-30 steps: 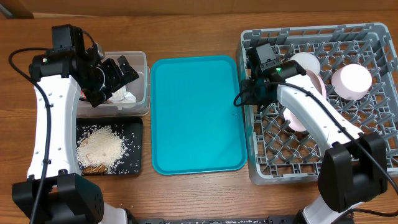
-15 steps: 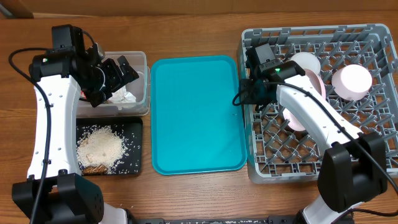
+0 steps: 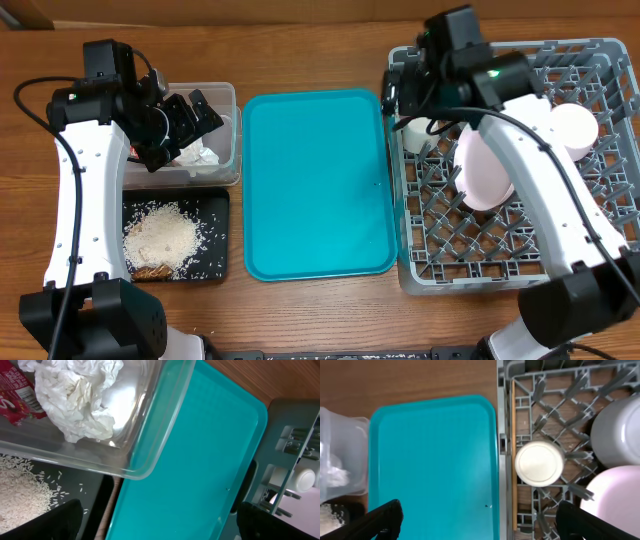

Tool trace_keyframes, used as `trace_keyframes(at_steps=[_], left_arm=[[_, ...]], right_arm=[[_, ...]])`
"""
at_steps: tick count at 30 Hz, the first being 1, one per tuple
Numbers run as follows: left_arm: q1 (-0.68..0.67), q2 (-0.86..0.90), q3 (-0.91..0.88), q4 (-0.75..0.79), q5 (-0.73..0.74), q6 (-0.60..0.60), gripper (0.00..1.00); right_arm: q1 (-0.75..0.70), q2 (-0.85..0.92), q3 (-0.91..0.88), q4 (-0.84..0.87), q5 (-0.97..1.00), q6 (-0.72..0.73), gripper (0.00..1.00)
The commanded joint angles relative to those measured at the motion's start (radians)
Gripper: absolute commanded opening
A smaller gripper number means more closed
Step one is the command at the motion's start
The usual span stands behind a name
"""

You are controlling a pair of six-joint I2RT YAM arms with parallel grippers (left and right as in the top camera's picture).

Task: Sort waste into correct bins and load items into the dishwasher

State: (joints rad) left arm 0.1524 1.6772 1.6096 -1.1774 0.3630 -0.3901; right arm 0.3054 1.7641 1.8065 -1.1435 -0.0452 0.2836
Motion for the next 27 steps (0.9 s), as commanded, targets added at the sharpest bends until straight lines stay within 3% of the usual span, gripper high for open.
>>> trace_keyframes(at_steps=[1,20,27], left_arm=[[-0.002,-0.028,0.024,0.003,-0.007,-0.006,1.0],[-0.002,-0.028,0.024,0.003,-0.007,-0.006,1.0],[-0.002,-0.028,0.024,0.003,-0.007,-0.006,1.0]], right_arm=[[-0.003,-0.01,0.013,-0.003,0.0,-0.002,1.0],[-0.003,-0.006,0.013,-0.006,0.003,-0.003,1.0],[-0.003,-0.12,0.013,0.032,0.018,-0.002,1.0]])
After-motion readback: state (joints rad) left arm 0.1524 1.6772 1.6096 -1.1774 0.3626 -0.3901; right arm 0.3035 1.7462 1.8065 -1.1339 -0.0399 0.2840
